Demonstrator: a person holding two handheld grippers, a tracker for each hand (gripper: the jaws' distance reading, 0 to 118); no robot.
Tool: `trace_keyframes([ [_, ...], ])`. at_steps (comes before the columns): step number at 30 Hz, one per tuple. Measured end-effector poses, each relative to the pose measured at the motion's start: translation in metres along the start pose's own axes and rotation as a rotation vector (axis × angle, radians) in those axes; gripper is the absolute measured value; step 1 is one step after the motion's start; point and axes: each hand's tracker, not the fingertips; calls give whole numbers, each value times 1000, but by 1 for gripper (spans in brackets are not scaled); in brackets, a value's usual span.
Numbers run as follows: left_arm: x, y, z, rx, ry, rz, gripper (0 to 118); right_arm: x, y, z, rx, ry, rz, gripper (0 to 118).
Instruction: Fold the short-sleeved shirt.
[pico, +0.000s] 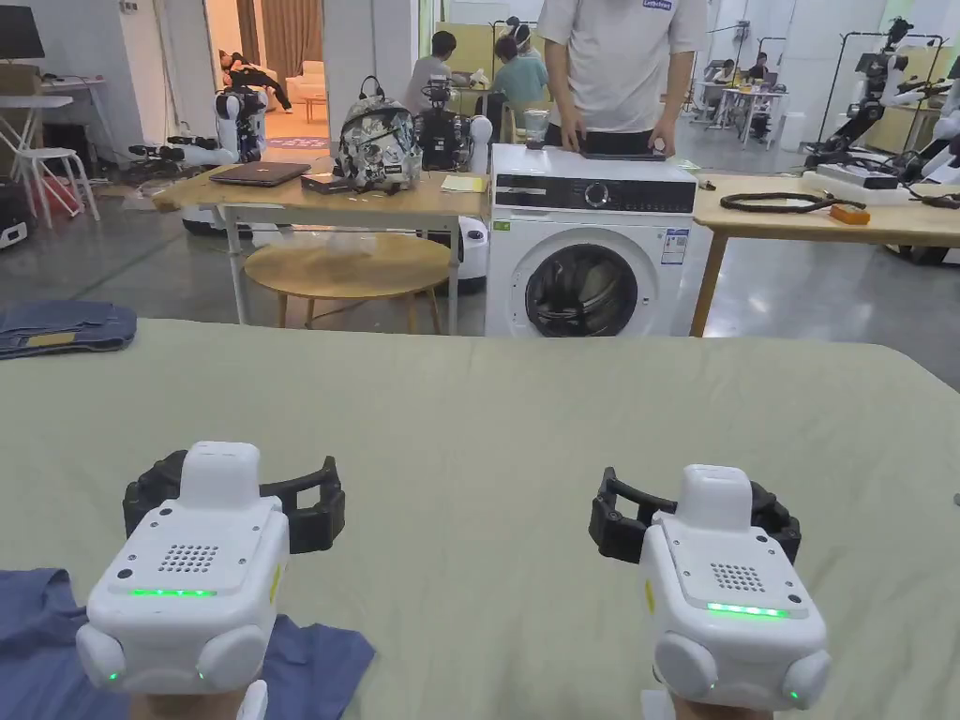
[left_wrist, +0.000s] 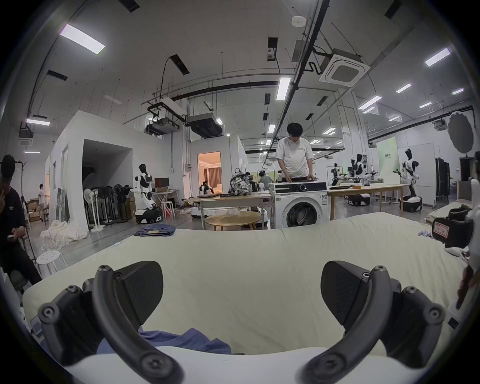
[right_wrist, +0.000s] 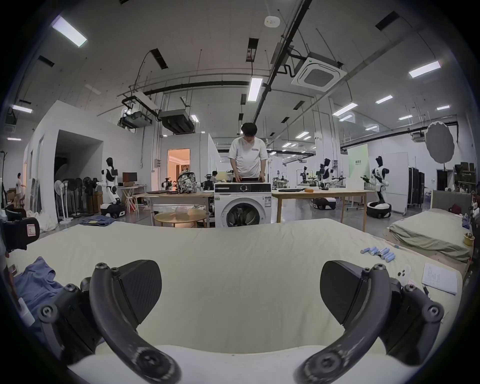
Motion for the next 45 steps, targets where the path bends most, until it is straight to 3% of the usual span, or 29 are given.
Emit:
trace_keyframes([
  [41,-7,-2,0,-23,-1,3,118,-2,-5,0,-34,-4,58,118],
  [42,-8,-1,0,-25,-4,11,118,0,-3,0,-34,-4,52,118],
  [45,-20,3,0,-26,-31,187,118,11,6,0,-50,8,-142,118],
])
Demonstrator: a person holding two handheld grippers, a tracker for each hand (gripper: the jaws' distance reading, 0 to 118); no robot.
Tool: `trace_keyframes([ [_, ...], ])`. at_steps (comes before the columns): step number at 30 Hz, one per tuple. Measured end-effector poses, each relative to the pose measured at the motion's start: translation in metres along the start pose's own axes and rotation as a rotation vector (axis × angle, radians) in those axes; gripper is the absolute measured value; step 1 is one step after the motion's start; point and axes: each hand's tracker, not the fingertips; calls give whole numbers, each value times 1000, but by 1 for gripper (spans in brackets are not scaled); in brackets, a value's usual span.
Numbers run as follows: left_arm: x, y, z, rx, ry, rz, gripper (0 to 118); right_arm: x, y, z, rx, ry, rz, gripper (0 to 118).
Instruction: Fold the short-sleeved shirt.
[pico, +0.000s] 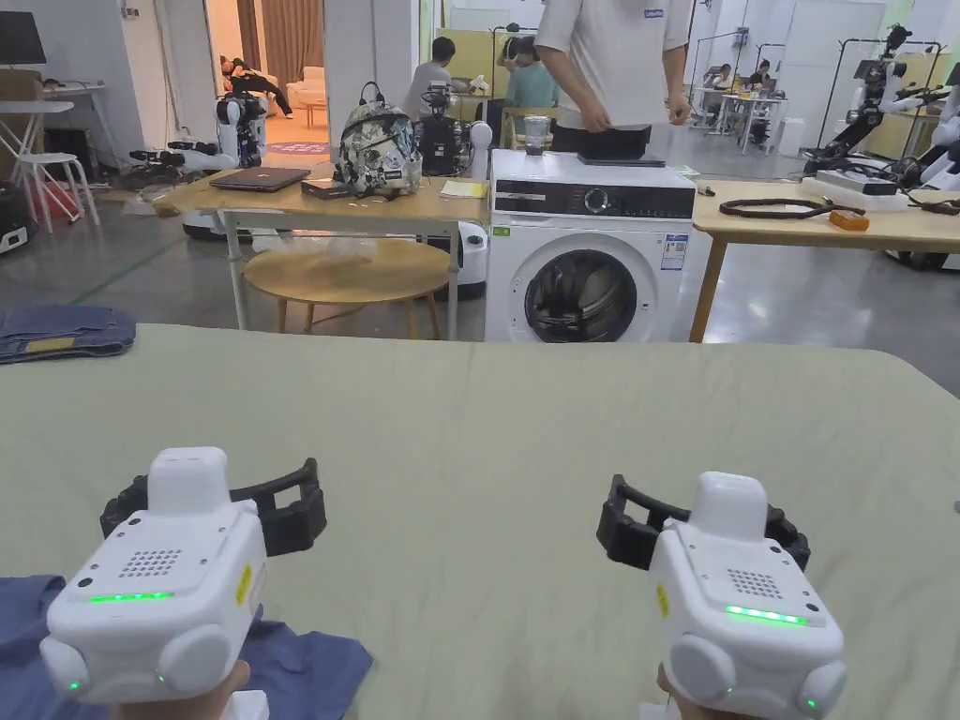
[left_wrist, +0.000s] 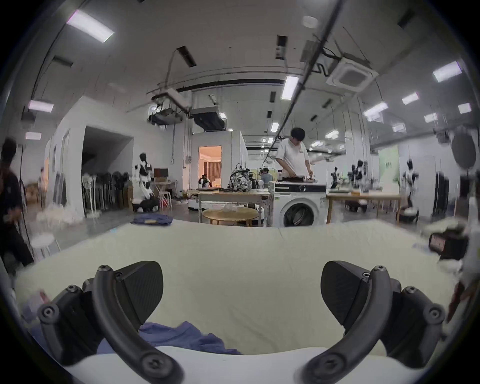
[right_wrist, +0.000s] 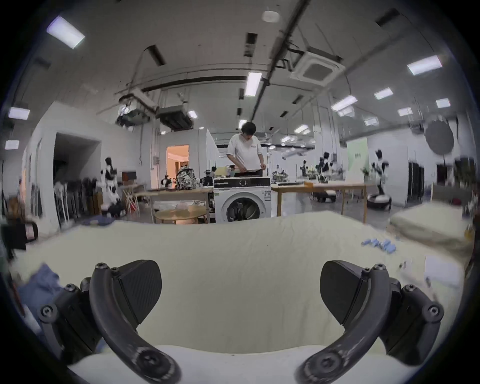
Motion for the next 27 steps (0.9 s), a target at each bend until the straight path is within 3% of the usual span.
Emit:
trace_keyframes([
  [2,-14,6,-2,-9,-20,199,118,9,7,-1,-15,-5,-151,118],
  [3,-18,8,-3,-9,-26,265,118,12,10,-2,-14,-10,-187,118],
  [4,-19,10,-3,-8,-12,291,118,13,12,-4,-6,-22,-191,118],
  [5,-17,14,-3,-1,5,213,117,11,14,-5,2,-23,-138,118],
  [6,-10,16,-3,3,35,93,117,7,16,-6,18,-23,-23,118],
  [7,2,19,-5,-6,79,-117,117,-4,16,-8,29,-31,175,118],
  [11,40,-3,-10,42,179,-975,117,-40,-10,-10,163,-51,1082,118],
  [14,46,-20,-11,68,155,-1316,116,-42,-31,-11,288,-57,1489,118],
  [16,45,-22,-9,79,132,-1362,116,-41,-38,-11,303,-37,1575,118],
  [18,46,-18,-10,55,126,-1273,116,-43,-36,-10,283,-24,1522,118],
  [19,46,-12,-10,18,111,-1166,116,-43,-33,-11,244,-9,1421,118],
  [21,39,0,-11,-22,94,-877,116,-44,-22,-10,149,2,1139,118],
  [23,30,10,-11,-50,63,-543,116,-40,-7,-10,54,22,790,118],
  [25,18,15,-10,-45,17,-279,114,-32,2,-11,-12,23,500,118],
  [27,10,14,-8,-22,-6,-94,114,-22,5,-12,-35,22,279,118],
])
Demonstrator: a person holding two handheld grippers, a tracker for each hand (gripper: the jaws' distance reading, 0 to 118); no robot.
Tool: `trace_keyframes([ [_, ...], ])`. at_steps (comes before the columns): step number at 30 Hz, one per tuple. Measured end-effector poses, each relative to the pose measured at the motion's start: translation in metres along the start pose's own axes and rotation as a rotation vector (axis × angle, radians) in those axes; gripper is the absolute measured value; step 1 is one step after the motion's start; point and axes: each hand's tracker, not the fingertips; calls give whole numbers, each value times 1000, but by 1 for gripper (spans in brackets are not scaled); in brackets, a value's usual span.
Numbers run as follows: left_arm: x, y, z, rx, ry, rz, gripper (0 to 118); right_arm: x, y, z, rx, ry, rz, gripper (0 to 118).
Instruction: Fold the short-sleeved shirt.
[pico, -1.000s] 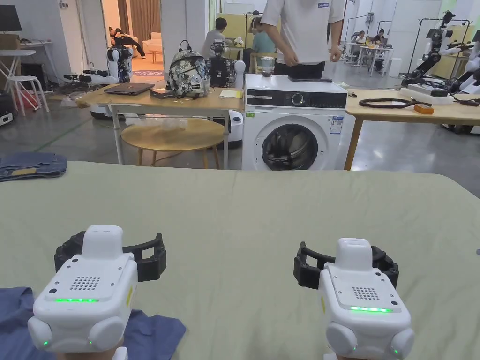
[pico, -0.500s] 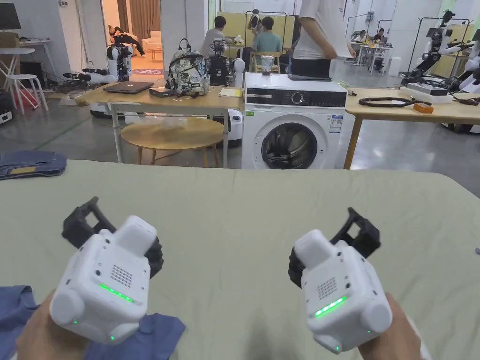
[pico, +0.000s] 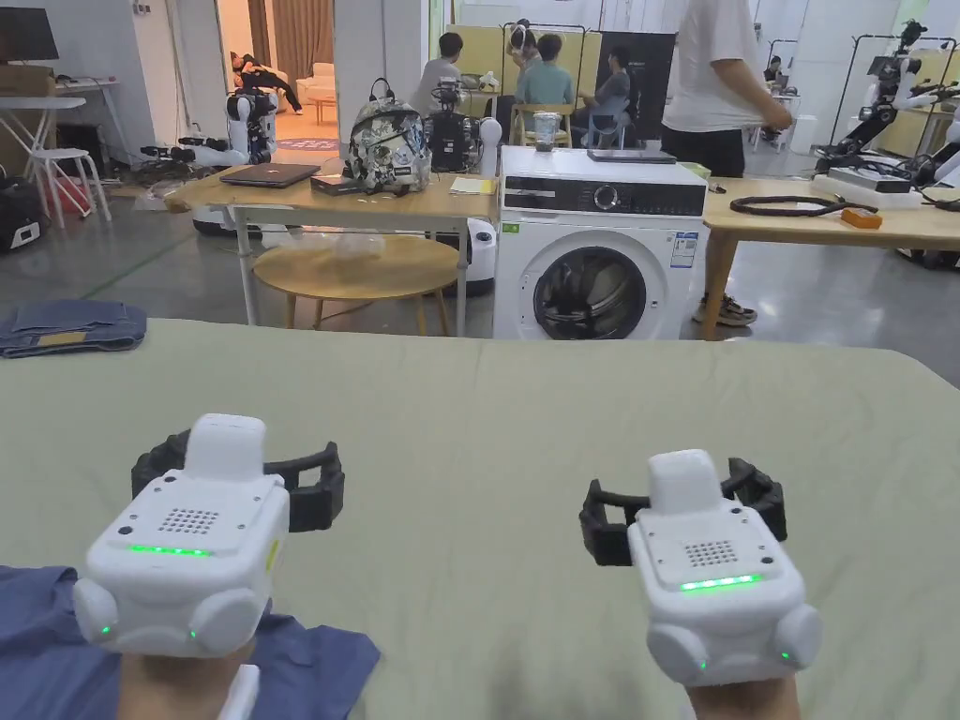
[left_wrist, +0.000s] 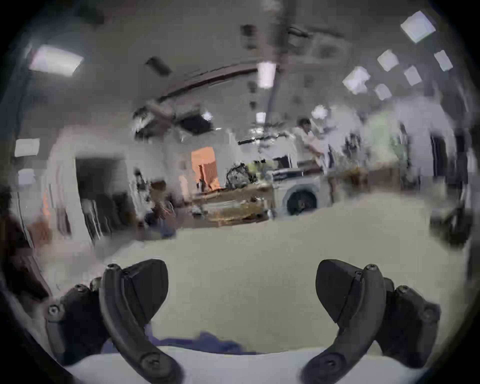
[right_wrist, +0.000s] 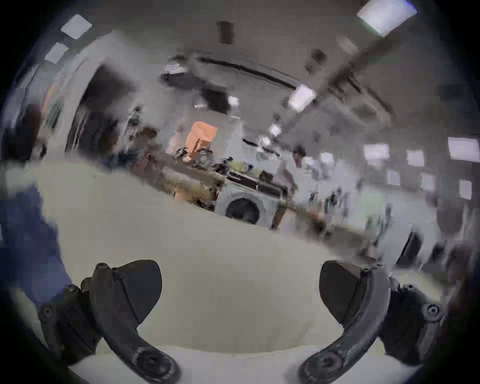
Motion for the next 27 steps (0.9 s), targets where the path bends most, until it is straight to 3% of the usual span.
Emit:
trace_keyframes([
  [2,1,-2,2,27,12,81,114,4,-2,1,-3,-24,-99,118],
  [12,13,-1,5,66,45,3,114,3,-3,9,37,-63,-109,118],
  [16,14,-2,8,87,56,-39,110,2,-1,10,50,-63,-98,107],
  [18,14,-1,10,99,53,-38,93,2,-1,9,41,-65,-98,107],
  [19,14,-1,10,103,55,-38,72,2,-1,8,34,-58,-104,106],
  [20,15,0,11,108,81,-52,59,1,-2,8,28,-58,-105,106],
  [22,15,0,11,120,128,-78,45,1,-2,9,18,-56,-103,106],
  [23,14,0,11,119,124,-71,27,0,-2,9,16,-53,-102,104],
  [24,13,1,11,121,118,-62,16,-1,-3,10,18,-53,-99,98],
  [27,10,3,11,110,101,-48,3,-4,-4,12,35,-77,-81,45],
])
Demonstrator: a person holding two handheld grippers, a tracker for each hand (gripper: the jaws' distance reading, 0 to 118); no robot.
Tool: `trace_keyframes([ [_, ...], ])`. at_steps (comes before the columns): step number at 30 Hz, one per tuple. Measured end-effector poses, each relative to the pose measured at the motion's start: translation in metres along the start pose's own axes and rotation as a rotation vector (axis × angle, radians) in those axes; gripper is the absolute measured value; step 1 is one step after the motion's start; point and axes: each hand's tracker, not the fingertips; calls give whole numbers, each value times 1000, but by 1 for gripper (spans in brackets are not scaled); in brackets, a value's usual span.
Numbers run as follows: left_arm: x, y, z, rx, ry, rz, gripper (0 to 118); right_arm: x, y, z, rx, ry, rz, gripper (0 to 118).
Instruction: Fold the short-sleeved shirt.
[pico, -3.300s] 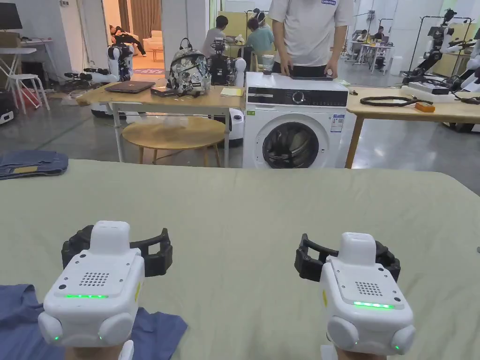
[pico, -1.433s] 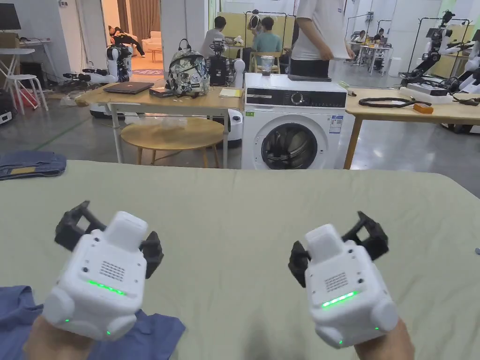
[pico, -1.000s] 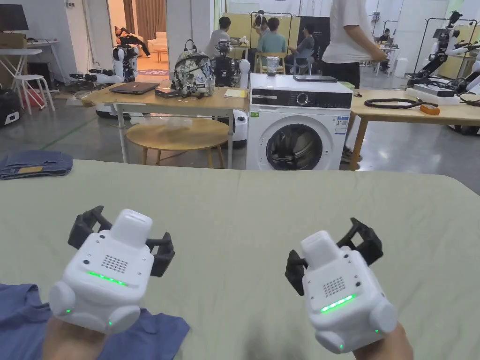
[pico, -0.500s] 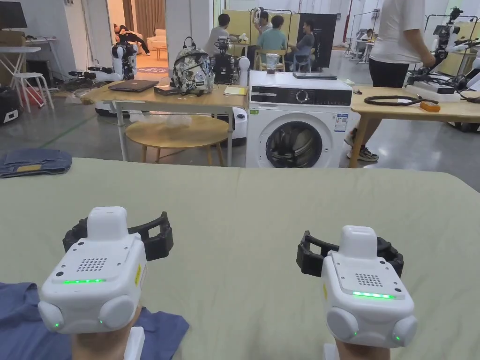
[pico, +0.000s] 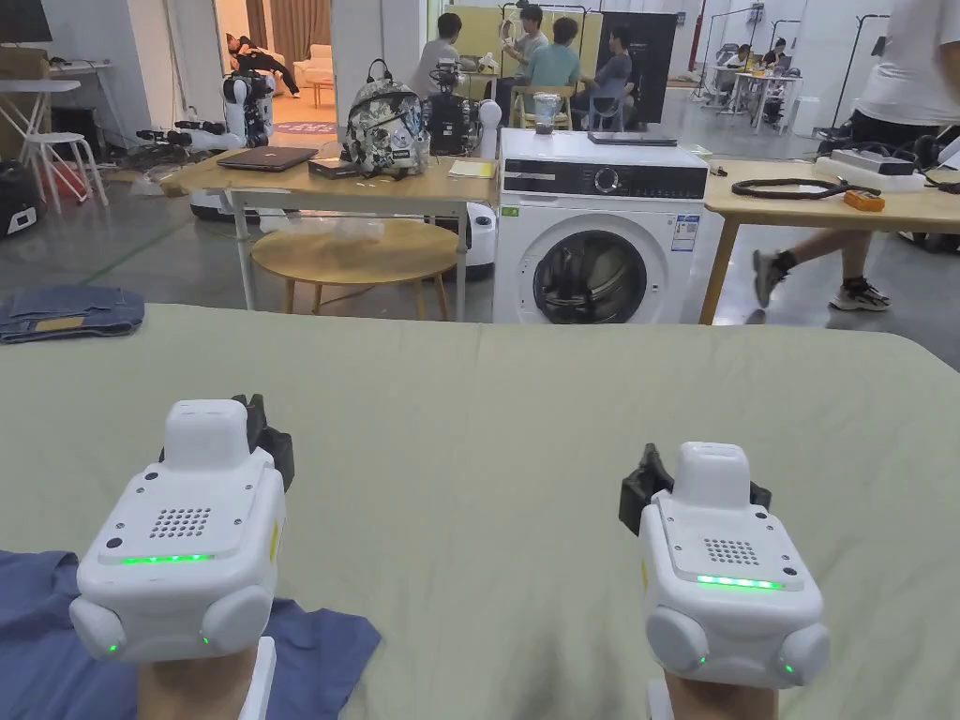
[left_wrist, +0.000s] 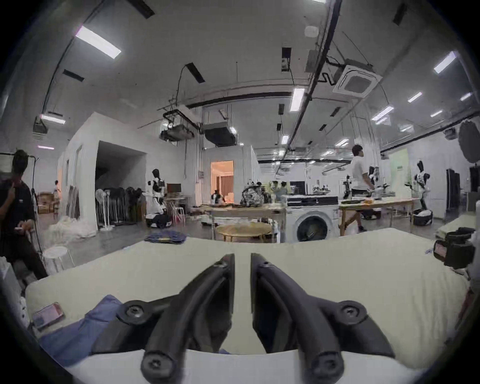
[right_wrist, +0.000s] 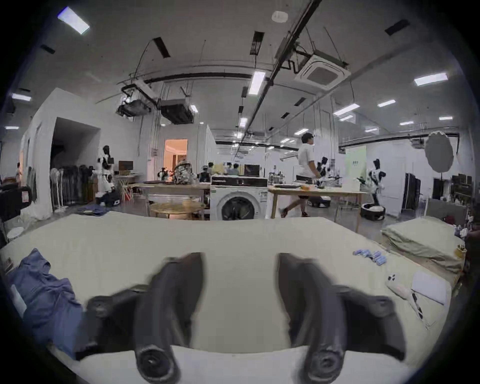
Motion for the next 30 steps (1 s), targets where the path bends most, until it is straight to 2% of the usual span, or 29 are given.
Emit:
trace_keyframes([
  [1,0,0,-1,-7,-2,-1,1,0,1,1,3,-2,-1,23],
  [2,-1,1,0,-13,-16,4,0,-1,1,2,5,-7,-1,9],
  [4,-1,1,-1,-28,-33,2,0,-1,2,2,10,-16,8,0],
  [11,-1,1,-2,-57,-58,20,0,-3,7,10,24,7,11,0],
  [18,-13,0,2,-121,-50,-31,0,-7,15,10,15,34,15,0],
  [30,-121,-5,27,-262,119,-65,0,-79,14,2,-30,165,50,0],
])
